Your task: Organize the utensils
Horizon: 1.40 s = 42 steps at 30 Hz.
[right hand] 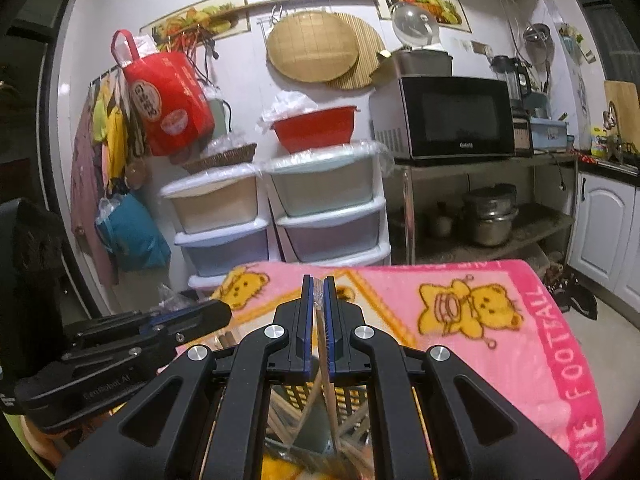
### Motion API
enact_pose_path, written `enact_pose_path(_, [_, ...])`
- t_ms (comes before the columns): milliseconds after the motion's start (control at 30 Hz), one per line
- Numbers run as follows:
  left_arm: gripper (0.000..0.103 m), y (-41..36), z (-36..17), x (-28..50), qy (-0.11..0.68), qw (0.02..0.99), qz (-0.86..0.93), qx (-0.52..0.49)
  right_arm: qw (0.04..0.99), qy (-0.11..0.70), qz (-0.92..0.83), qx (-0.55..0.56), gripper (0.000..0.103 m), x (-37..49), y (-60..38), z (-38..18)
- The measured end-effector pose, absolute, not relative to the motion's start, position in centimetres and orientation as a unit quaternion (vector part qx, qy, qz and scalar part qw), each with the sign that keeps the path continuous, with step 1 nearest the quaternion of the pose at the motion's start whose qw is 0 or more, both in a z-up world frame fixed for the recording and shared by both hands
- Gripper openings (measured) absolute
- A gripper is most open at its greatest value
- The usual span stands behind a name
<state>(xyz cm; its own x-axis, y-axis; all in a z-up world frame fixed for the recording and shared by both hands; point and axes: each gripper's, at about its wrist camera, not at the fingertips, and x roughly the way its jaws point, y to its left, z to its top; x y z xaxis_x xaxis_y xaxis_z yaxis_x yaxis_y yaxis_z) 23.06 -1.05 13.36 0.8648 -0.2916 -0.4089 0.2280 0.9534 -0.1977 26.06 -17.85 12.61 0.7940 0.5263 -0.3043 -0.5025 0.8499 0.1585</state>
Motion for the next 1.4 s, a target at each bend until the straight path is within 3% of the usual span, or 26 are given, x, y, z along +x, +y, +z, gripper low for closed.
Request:
enact_pose_path(200, [0.005,-1.0,12.8,22.7,0.232,0.961,-0.135,-0.069,0.947,0.192,0.257,0.029,0.006,25.9,-18.0,11.6])
enact_pose_path(267, [0.012,-0.9,12.7,22.6,0.234,0.96,-0.135,-0.069,0.946,0.198,0.255,0.032,0.007,25.8,-18.3,11.2])
enact_pose_path(300, [0.021,-0.8,12.6,22.4,0.235,0.96,-0.134,-0.07,0.946,0.2,0.254,0.032,0.009,25.8,-18.3,11.1])
enact_pose_path(333, [0.025,-0.8,12.6,22.3,0.236,0.96,-0.134,-0.071,0.946,0.202,0.252,0.031,0.016,25.7,-18.5,11.0])
enact_pose_path(467, [0.032,-0.5,12.5,21.9,0.238,0.96,-0.132,-0.07,0.947,0.205,0.246,0.027,0.022,25.0,-18.9,10.7])
enact_pose_path(733, [0.056,-0.3,12.4,20.5,0.239,0.959,-0.134,-0.074,0.948,0.21,0.237,0.023,0.033,23.3,-20.3,10.3])
enact_pose_path(967, [0.069,-0.4,12.0,18.7,0.244,0.958,-0.136,-0.069,0.95,0.209,0.23,0.013,0.042,21.3,-21.4,9.8])
enact_pose_path(1233, [0.091,-0.4,11.1,16.5,0.245,0.957,-0.132,-0.078,0.95,0.208,0.234,0.004,0.053,18.9,-22.0,9.1])
enact_pose_path(1400, [0.092,-0.1,10.9,15.2,0.243,0.958,-0.129,-0.083,0.949,0.206,0.237,-0.002,0.064,17.4,-22.0,8.6])
